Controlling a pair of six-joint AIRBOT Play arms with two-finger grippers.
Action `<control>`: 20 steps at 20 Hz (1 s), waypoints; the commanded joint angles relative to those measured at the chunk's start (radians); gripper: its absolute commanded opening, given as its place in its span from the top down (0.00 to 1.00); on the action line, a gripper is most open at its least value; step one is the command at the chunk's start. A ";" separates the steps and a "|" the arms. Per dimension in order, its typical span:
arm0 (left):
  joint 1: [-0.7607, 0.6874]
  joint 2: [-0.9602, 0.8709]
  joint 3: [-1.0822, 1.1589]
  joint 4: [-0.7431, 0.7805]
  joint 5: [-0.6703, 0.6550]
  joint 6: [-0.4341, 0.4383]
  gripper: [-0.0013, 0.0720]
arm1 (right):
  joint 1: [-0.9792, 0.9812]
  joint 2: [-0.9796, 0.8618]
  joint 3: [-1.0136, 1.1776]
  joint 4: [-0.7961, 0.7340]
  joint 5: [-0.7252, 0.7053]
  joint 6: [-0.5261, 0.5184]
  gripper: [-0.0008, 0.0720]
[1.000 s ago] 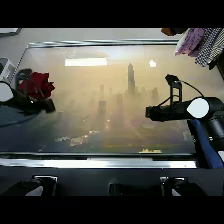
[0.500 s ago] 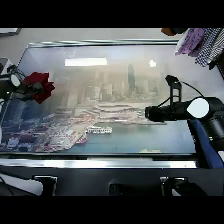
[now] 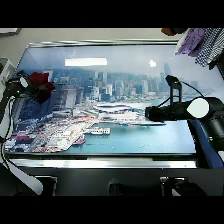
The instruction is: Fold the clothes and pants, and hang the long-sleeved shirts on hangers.
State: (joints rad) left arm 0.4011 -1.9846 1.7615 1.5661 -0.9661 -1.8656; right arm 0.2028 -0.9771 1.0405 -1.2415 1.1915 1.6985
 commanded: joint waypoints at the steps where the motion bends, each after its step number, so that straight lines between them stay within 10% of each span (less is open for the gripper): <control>1: -0.006 0.026 0.052 -0.229 -0.188 0.173 0.96 | 0.001 0.001 0.001 -0.001 0.013 0.000 0.81; 7: -0.221 0.228 0.056 -0.586 -0.329 0.164 0.97 | 0.000 0.030 0.001 -0.035 0.014 0.019 0.81; 17: -0.972 0.193 -0.012 -0.541 -0.315 -0.039 0.96 | 0.000 0.319 0.001 -0.433 0.143 0.238 0.80; 18: -1.017 0.183 -0.023 -0.500 -0.303 -0.100 0.87 | 0.000 0.338 0.001 -0.487 0.171 0.276 0.80; 20: -1.039 0.175 -0.022 -0.485 -0.299 -0.106 0.38 | 0.000 0.353 0.001 -0.559 0.217 0.327 0.76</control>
State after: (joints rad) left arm -0.5346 -1.7935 1.7535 1.0328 -1.2858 -1.9018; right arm 0.2028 -0.6712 1.0409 -1.6505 1.3346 1.9282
